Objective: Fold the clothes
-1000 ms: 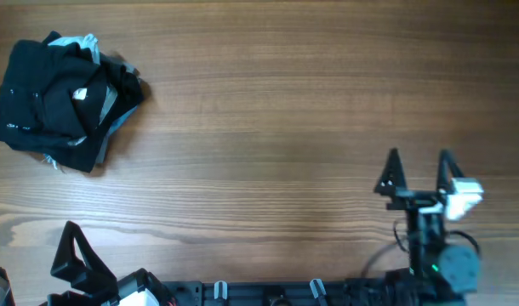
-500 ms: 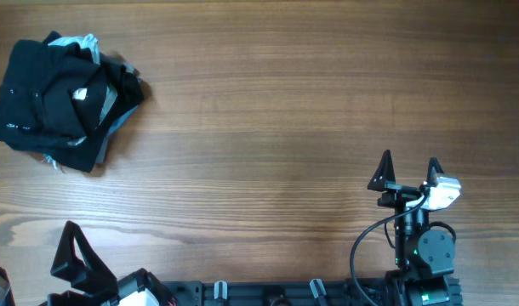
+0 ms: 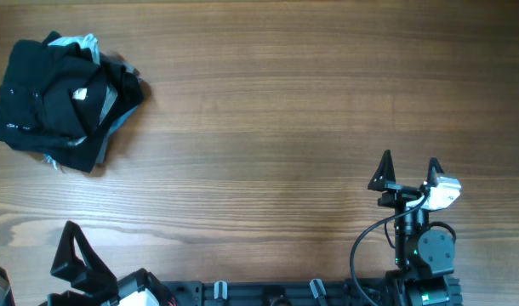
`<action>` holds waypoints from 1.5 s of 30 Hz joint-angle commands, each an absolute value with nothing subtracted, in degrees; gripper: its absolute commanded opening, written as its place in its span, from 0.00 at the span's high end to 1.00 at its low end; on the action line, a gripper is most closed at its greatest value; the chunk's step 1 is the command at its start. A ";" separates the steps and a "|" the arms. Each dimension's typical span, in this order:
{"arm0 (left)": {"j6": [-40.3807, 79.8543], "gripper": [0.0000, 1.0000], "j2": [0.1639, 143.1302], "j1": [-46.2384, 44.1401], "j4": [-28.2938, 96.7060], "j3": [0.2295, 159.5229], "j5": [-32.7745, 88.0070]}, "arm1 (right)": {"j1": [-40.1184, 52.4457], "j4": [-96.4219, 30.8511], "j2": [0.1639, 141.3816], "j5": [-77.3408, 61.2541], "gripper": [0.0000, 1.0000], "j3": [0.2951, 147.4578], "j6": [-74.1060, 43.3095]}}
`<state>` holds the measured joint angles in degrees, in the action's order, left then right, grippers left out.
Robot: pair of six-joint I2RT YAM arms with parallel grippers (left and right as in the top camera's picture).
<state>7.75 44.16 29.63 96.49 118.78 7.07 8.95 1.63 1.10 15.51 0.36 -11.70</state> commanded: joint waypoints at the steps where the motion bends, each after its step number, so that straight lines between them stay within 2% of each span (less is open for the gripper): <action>1: 6.83 0.00 43.97 29.34 96.25 118.85 6.57 | 8.97 1.85 0.43 16.51 0.00 0.30 -12.03; 5: 6.44 0.00 43.97 29.34 91.31 117.08 6.55 | 8.97 1.85 0.43 16.51 0.00 0.30 -12.01; 7: -0.67 0.00 43.97 29.26 87.24 114.96 8.01 | 8.97 1.85 0.43 16.51 0.00 0.30 -11.99; 10: -15.66 0.00 43.83 24.23 81.36 109.56 14.33 | 8.97 1.85 0.43 16.49 0.00 0.30 -12.03; 13: -16.34 0.00 43.53 19.03 75.46 101.73 14.70 | 8.97 1.85 0.43 16.51 0.00 0.30 -12.03; 17: -16.29 0.00 40.49 14.94 58.39 84.71 14.76 | 8.97 1.85 0.43 16.51 0.00 0.30 -12.03; 24: -16.08 0.00 25.17 14.28 14.61 38.17 21.17 | 8.97 1.85 0.43 16.51 0.00 0.30 -12.03; 29: -16.08 0.00 14.04 14.28 -4.78 14.76 22.20 | 8.97 1.85 0.43 16.51 0.00 0.30 -12.03; 34: -15.97 0.00 0.54 14.28 -7.73 3.03 24.05 | 8.97 1.85 0.43 16.51 0.00 0.30 -12.03; 35: -15.88 0.00 0.38 14.31 -9.85 0.89 24.21 | 8.97 1.85 0.43 16.51 0.00 0.30 -12.03; 45: -15.86 0.00 0.19 13.61 2.70 0.34 24.82 | 8.97 1.85 0.43 16.49 0.00 0.30 -12.03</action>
<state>-15.59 0.80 13.91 1.98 0.58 24.60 8.95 1.58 0.99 15.53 0.34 -11.70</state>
